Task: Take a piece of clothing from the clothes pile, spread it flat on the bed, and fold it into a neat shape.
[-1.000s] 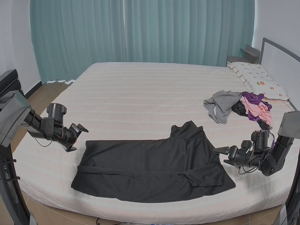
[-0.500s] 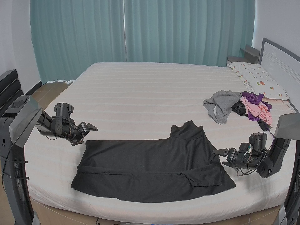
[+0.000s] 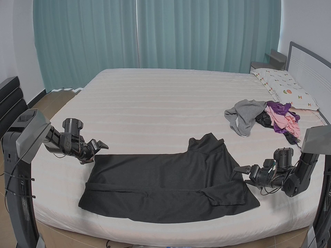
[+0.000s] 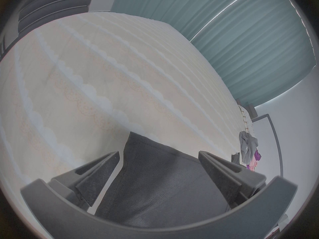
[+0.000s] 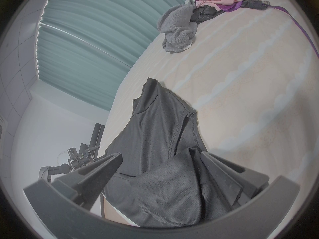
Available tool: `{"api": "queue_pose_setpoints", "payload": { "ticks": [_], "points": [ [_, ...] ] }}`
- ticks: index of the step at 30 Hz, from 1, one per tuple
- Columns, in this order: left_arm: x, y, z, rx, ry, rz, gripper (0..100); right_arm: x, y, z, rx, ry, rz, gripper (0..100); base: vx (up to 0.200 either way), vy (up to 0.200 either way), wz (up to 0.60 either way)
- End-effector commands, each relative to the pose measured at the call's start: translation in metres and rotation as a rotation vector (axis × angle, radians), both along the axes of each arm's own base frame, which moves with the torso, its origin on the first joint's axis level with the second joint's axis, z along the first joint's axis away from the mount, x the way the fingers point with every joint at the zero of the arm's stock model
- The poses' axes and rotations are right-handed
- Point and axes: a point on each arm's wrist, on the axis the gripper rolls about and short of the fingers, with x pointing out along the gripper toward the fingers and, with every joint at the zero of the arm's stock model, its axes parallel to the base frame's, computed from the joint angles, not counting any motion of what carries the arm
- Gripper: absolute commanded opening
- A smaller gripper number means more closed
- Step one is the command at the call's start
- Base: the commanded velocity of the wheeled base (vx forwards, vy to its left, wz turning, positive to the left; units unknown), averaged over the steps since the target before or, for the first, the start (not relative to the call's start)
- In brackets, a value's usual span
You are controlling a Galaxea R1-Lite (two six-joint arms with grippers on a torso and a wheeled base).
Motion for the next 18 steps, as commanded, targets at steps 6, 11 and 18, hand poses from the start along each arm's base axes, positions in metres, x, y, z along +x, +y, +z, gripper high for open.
{"api": "queue_pose_setpoints", "payload": {
  "ticks": [6,11,18],
  "points": [
    [0.007,-0.005,-0.02,0.004,0.023,-0.008,100,0.001,0.0,0.0,0.0,-0.004,0.002,100,0.0,0.0,0.0],
    [0.02,-0.001,-0.024,0.066,-0.003,0.063,0,0.002,-0.001,-0.001,0.0,-0.004,-0.001,100,0.0,0.0,0.0],
    [0.027,0.003,-0.017,0.006,-0.012,0.183,0,0.002,-0.001,-0.001,0.0,-0.004,-0.003,100,0.0,0.0,0.0]
  ]
}}
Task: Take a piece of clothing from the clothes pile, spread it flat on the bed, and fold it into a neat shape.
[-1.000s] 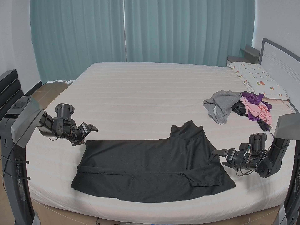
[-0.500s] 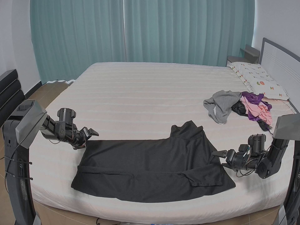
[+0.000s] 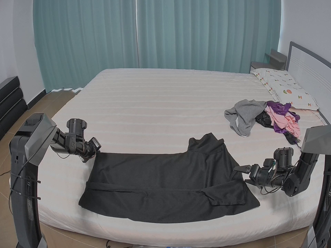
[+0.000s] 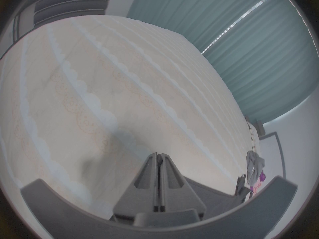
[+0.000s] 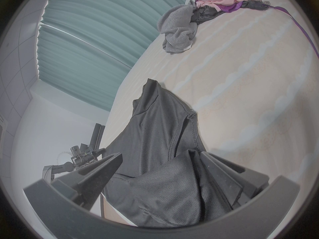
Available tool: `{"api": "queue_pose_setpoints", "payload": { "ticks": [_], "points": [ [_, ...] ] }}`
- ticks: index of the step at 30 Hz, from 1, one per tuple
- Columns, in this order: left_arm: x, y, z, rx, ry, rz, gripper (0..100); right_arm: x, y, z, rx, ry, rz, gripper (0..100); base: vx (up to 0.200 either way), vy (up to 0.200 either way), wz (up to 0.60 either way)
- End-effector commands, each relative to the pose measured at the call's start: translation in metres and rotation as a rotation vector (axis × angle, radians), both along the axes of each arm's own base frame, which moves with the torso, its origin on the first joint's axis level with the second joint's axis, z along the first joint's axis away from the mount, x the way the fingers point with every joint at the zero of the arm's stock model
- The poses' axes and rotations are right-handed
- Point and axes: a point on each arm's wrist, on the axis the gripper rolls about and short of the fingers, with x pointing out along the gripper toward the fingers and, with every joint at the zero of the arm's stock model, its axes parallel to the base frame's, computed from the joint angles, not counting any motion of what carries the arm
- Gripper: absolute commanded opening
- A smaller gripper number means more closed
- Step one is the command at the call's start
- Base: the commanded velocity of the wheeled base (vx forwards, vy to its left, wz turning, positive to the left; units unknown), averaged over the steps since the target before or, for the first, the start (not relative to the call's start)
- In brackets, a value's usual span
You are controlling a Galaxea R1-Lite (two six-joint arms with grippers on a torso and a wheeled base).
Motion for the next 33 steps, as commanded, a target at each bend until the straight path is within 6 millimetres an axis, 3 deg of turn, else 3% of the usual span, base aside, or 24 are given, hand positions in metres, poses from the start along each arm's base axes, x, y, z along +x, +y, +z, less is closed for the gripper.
{"api": "queue_pose_setpoints", "payload": {
  "ticks": [1,9,15,18,20,21,24,33],
  "points": [
    [0.003,0.002,-0.001,-0.02,-0.003,0.03,0,0.0,0.0,-0.001,0.0,0.002,-0.001,100,0.0,0.0,0.0],
    [-0.001,0.012,0.0,-0.021,-0.014,0.053,0,0.001,-0.001,0.001,-0.001,-0.01,-0.003,100,0.0,0.0,0.0],
    [-0.003,0.011,0.005,-0.048,-0.021,0.061,0,0.019,0.002,0.009,-0.017,-0.083,-0.023,100,0.0,0.0,0.0],
    [-0.003,0.011,0.011,-0.101,-0.031,0.075,0,0.045,0.014,0.013,-0.056,-0.108,-0.041,100,0.0,0.0,0.0],
    [-0.003,0.011,0.011,-0.101,-0.031,0.075,0,0.045,0.014,0.013,-0.056,-0.108,-0.041,100,0.0,0.0,0.0],
    [-0.003,0.011,0.013,-0.13,-0.03,0.076,0,0.069,0.025,0.017,-0.078,-0.104,-0.043,100,0.0,0.0,0.0],
    [-0.003,0.011,0.016,-0.142,-0.034,0.083,0,0.092,0.03,0.02,-0.096,-0.124,-0.029,100,0.0,0.0,0.0],
    [-0.005,0.011,0.014,-0.142,-0.025,0.083,0,0.149,0.04,0.009,-0.173,-0.143,0.031,100,0.0,0.0,0.0]
  ]
}}
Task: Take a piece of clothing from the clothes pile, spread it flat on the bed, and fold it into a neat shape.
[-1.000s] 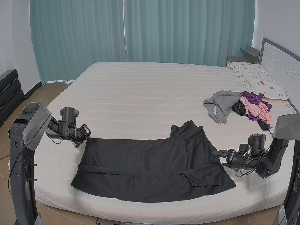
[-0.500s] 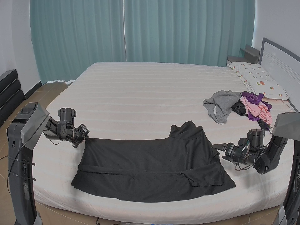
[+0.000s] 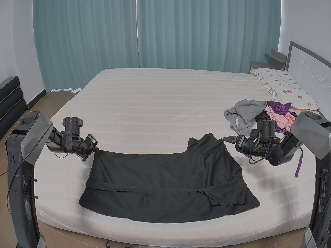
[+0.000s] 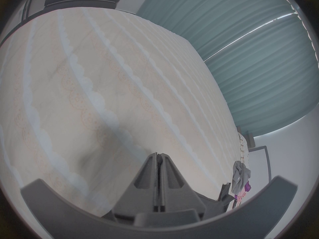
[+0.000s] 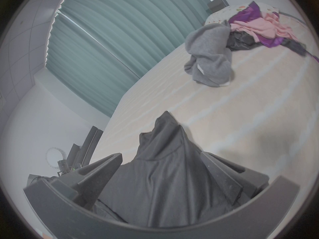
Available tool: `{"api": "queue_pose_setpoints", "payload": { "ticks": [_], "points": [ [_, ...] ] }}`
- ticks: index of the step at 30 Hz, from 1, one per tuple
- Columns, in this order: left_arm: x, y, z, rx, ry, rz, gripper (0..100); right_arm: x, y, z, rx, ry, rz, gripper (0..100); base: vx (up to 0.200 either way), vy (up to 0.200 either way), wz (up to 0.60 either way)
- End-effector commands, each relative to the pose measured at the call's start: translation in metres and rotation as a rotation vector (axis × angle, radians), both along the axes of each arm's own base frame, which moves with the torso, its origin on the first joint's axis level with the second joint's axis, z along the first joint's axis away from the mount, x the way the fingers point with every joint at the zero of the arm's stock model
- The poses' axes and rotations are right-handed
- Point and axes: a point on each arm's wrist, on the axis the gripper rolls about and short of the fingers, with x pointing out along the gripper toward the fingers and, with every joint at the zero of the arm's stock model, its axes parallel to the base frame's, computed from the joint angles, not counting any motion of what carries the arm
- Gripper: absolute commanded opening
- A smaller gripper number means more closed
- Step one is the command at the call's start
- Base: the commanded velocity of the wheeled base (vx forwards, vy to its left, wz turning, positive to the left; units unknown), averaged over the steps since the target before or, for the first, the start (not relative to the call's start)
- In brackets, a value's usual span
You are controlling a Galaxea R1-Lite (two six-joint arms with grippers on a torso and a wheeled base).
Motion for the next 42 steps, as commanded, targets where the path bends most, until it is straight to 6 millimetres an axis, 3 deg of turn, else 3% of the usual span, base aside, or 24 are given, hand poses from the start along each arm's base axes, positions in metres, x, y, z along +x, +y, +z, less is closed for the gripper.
{"api": "queue_pose_setpoints", "payload": {
  "ticks": [1,11,20,21,31,42],
  "points": [
    [-0.001,0.0,0.004,-0.011,-0.004,0.003,0,0.04,0.016,-0.024,-0.054,0.025,0.04,100,0.0,0.0,0.0],
    [-0.001,0.0,0.003,-0.011,-0.003,0.001,0,0.076,0.037,-0.039,-0.091,-0.031,0.007,100,0.0,0.0,0.0],
    [-0.001,0.0,0.003,-0.011,-0.003,0.001,0,0.085,0.038,-0.04,-0.101,-0.054,-0.018,100,0.0,0.0,0.0],
    [-0.001,0.0,0.003,-0.01,-0.004,0.002,0,0.085,0.037,-0.041,-0.101,-0.053,-0.02,0,0.0,0.0,0.0],
    [-0.001,0.0,0.005,-0.012,-0.005,0.004,0,0.084,0.03,-0.03,-0.108,-0.062,-0.047,0,0.0,0.0,0.0],
    [-0.009,0.005,0.037,-0.02,-0.057,0.033,0,0.073,0.017,0.006,-0.079,-0.145,-0.083,0,0.0,0.0,0.0]
  ]
}}
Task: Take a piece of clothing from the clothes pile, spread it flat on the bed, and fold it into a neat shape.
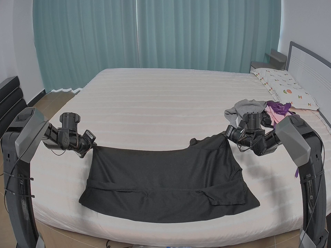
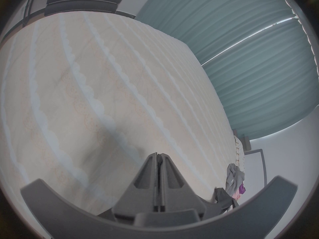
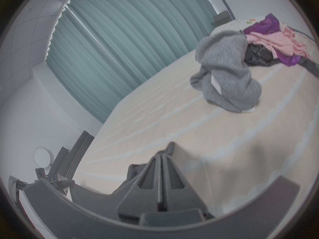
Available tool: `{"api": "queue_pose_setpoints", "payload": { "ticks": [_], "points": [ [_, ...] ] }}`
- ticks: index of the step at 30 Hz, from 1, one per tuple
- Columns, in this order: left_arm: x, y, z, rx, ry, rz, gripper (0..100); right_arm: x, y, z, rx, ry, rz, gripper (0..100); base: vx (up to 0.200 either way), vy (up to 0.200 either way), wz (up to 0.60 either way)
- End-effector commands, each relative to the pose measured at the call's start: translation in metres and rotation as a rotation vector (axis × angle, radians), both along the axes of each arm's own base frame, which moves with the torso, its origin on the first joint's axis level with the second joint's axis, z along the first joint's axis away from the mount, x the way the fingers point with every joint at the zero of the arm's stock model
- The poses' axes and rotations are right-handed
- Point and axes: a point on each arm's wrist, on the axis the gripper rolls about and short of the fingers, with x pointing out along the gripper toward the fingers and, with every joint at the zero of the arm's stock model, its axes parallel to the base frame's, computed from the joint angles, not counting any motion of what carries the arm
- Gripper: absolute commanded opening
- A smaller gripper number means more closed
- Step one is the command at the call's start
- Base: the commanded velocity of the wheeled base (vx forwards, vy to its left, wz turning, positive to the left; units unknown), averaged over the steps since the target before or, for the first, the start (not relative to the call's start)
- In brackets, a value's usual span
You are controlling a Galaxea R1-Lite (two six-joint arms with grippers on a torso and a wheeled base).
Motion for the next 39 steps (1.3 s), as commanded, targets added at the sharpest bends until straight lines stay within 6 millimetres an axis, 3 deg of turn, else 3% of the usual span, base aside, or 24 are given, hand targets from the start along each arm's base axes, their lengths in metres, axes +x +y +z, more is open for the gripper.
{"api": "queue_pose_setpoints", "payload": {
  "ticks": [1,18,22,33,39],
  "points": [
    [-0.004,0.006,0.02,-0.002,-0.036,0.022,0,-0.006,-0.003,0.019,0.007,-0.048,-0.006,0,0.0,0.0,0.0],
    [-0.015,0.015,0.034,-0.038,-0.082,0.072,0,-0.017,-0.003,0.019,0.026,-0.125,-0.073,0,0.0,0.0,0.0],
    [-0.017,0.014,0.035,-0.039,-0.081,0.071,0,-0.03,0.0,0.003,-0.013,-0.071,-0.041,0,0.0,0.0,0.0],
    [-0.017,0.012,0.029,-0.037,-0.068,0.064,0,-0.023,-0.009,0.023,0.014,-0.146,-0.077,0,0.0,0.0,0.0],
    [-0.016,0.012,0.03,-0.04,-0.071,0.065,0,-0.024,-0.009,0.018,0.025,-0.128,-0.083,0,0.0,0.0,0.0]
  ]
}}
